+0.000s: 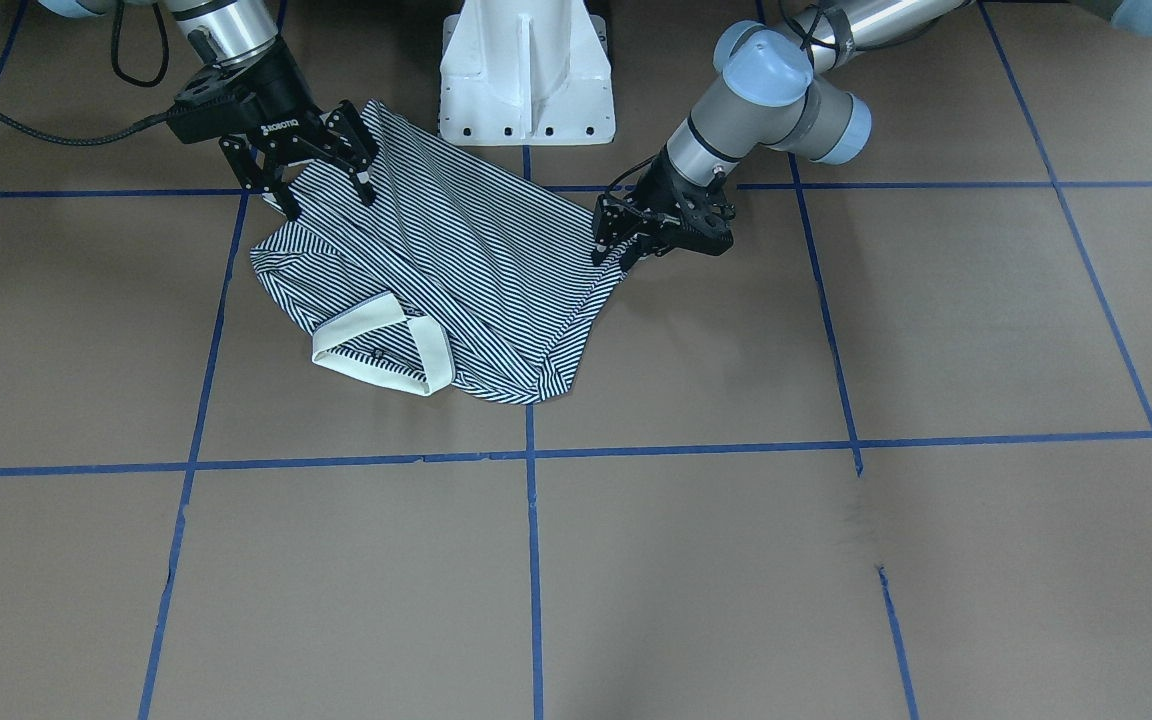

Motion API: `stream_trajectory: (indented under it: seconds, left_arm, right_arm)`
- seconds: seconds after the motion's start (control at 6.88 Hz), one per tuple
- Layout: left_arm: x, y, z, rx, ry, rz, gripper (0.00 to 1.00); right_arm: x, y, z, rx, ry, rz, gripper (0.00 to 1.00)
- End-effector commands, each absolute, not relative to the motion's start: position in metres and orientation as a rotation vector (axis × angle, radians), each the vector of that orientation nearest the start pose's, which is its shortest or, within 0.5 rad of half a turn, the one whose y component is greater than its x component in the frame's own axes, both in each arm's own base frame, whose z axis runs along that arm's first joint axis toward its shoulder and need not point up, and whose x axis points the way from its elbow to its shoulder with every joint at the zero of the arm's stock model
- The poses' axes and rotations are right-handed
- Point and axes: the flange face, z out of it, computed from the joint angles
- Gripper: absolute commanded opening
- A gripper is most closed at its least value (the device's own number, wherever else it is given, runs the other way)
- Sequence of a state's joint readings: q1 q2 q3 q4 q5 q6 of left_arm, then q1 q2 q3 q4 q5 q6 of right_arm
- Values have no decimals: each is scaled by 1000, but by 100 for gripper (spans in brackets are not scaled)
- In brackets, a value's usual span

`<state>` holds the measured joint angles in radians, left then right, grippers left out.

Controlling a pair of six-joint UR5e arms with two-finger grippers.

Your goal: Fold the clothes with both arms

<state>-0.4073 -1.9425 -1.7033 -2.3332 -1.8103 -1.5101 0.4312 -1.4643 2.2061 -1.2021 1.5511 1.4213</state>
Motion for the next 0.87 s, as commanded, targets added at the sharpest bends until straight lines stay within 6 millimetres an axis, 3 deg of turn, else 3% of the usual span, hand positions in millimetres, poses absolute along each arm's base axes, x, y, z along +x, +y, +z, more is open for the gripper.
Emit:
stream_trajectory:
  seconds: [0.0,0.29,0.58,0.73]
  left_arm:
    - [529,-344,307,86,1265,-143,48]
    - [528,-343,306,86,1268,-144,42]
    - [527,-342,311,83,1261,-144,6]
    - [527,-342,313,81,1249,-147,0]
  right_arm:
    - [-369,-319,276,335,-1060,263,100]
    - [-369,-320,277,336,-1058,264,100]
    - [-370,-320,277,334,-1057,263,100]
    - [-370,-320,277,334,-1057,263,100]
